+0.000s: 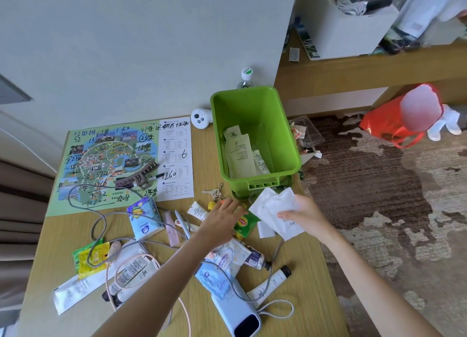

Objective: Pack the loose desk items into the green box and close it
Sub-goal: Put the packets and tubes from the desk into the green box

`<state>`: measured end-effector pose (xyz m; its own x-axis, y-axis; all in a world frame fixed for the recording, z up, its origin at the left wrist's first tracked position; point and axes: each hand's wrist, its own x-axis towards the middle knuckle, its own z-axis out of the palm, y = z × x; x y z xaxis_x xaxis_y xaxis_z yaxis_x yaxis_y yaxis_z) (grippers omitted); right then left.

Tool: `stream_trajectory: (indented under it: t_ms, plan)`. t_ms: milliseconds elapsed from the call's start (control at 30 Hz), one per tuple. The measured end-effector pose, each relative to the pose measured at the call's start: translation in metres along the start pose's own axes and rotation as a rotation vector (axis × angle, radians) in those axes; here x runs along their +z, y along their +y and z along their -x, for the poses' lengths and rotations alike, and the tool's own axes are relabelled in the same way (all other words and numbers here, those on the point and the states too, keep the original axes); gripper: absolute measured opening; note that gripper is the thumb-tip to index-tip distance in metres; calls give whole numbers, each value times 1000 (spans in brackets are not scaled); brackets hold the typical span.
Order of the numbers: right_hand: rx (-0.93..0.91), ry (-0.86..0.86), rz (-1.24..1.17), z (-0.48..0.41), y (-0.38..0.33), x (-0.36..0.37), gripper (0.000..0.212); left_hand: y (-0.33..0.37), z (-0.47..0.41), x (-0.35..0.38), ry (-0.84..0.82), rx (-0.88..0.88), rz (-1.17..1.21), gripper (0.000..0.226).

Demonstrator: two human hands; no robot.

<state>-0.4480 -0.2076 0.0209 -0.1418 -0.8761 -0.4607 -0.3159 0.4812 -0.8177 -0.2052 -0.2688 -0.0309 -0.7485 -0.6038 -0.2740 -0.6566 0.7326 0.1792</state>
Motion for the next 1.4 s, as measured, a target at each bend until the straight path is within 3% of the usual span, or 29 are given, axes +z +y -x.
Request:
stream_trajectory:
  t_ms: [100, 233, 400, 600, 700, 833, 967, 1100, 1167, 1267, 1400]
  plan:
    - [18, -2, 55, 1, 8, 3, 40, -2, -7, -4, -35, 90, -137, 66]
    - [70, -37, 93, 3, 14, 10, 27, -2, -16, -8, -56, 155, -248, 69]
    - [85, 5, 84, 12, 24, 18, 21, -8, -15, -11, -63, 257, -264, 74]
    - [96, 73, 17, 19, 33, 20, 25, -2, -15, -20, -88, 370, -421, 53]
    - [70, 100, 3, 21, 31, 19, 32, 3, -14, -24, -59, 329, -463, 34]
    - [21, 80, -54, 28, 13, 9, 28, -1, -16, -29, 6, 256, -375, 46]
    - [-25, -33, -148, 39, -24, -5, 20, 4, 3, -49, -40, 74, -119, 47]
    - [-124, -101, -216, 50, -65, -19, 21, 1, 28, -96, -147, -59, 409, 31]
    - [-179, -88, -263, 50, -85, -25, 26, -4, 37, -125, -113, -79, 659, 14]
    - [-261, -38, -342, 43, -113, -29, 29, -13, 39, -167, -10, -128, 916, 15]
    - [-303, 146, -412, 10, -138, -29, 23, -28, 20, -197, 262, -202, 1101, 12]
